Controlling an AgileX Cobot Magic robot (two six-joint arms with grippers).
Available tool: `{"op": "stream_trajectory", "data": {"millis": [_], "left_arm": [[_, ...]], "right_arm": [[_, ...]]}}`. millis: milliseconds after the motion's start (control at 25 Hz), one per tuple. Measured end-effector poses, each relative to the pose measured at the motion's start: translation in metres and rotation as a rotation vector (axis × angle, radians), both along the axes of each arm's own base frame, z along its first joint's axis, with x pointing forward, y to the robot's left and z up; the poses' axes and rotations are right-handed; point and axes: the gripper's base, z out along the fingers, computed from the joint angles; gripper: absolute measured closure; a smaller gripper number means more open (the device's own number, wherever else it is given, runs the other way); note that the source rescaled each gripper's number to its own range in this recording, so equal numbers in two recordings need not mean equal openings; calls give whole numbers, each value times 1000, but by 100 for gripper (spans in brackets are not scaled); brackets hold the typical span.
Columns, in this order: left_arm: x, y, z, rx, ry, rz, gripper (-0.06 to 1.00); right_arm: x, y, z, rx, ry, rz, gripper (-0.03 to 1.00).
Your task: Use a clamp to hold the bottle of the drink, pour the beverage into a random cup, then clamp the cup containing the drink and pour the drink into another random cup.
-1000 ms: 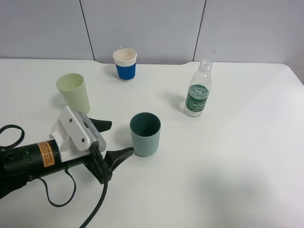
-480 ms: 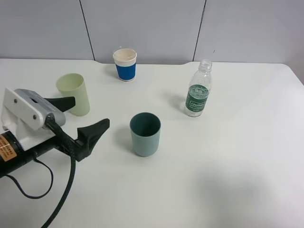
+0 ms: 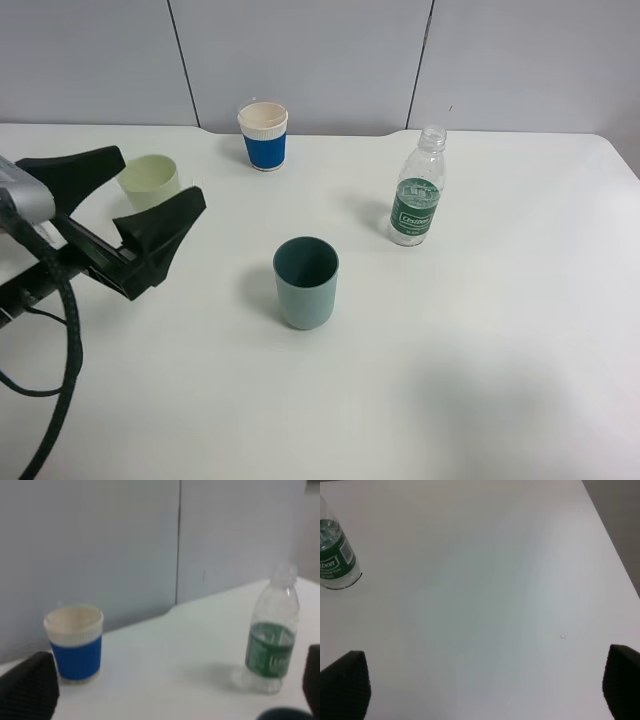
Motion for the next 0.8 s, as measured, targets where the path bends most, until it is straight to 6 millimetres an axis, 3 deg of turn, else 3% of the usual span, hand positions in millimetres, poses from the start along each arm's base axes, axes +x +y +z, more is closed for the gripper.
{"op": "stream_trajectory", "data": {"millis": [360, 800], "left_arm": [[17, -11, 44, -114, -116, 16, -3], [52, -44, 86, 55, 100, -28, -3]], "right_arm": [[0, 0, 0, 0, 0, 0, -1], [0, 0, 0, 0, 0, 0, -1]]}}
